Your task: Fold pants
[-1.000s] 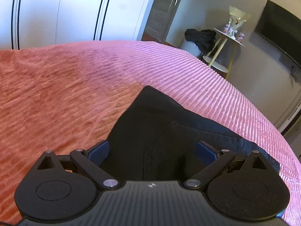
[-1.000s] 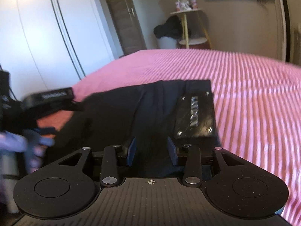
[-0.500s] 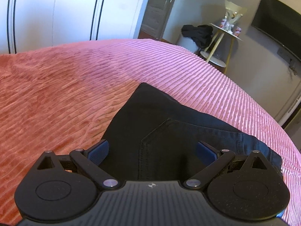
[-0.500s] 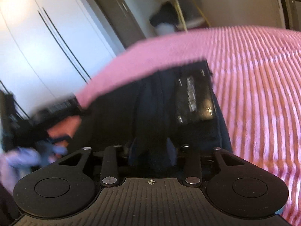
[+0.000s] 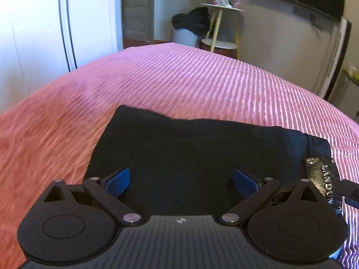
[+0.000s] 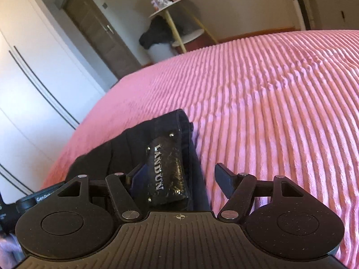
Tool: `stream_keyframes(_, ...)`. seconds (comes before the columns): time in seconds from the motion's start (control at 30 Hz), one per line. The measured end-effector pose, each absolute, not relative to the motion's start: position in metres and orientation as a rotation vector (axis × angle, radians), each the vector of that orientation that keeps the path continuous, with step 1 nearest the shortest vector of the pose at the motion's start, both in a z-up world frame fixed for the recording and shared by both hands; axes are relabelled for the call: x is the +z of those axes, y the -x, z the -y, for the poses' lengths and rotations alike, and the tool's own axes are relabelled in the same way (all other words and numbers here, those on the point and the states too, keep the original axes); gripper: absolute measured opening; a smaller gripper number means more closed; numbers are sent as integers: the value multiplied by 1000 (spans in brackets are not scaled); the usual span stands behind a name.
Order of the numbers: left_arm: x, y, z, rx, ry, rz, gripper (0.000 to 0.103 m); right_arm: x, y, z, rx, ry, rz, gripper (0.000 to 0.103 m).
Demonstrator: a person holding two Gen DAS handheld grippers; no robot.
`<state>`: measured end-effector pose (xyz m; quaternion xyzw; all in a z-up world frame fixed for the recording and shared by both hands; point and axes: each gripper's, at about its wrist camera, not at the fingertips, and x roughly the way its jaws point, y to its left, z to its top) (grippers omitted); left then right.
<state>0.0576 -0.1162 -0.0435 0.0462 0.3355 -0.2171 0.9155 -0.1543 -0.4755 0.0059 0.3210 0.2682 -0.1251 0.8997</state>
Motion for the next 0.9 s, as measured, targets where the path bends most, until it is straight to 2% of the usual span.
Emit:
stream_keyframes(0.07,-39,-57,125,-488,-98,-672,99,1,147,479,-217,-669,-591,79)
stream_keyframes(0.2,-47,-72,153,-540,-165,-729,99,-18,135,488,-180,-765,-673,79)
stream_keyframes(0.4,-67,-91,169,-556,-177,-785,99,-33,130,504,-104,-912,-667,86)
stream_keyframes(0.57,-73,-95,177,-529,-168,-778,99,-34,121,501,-64,-887,-664,96)
stream_keyframes(0.9,-66,-85,160,-539,-116,-752,99,-30,121,485,-54,-822,-676,97)
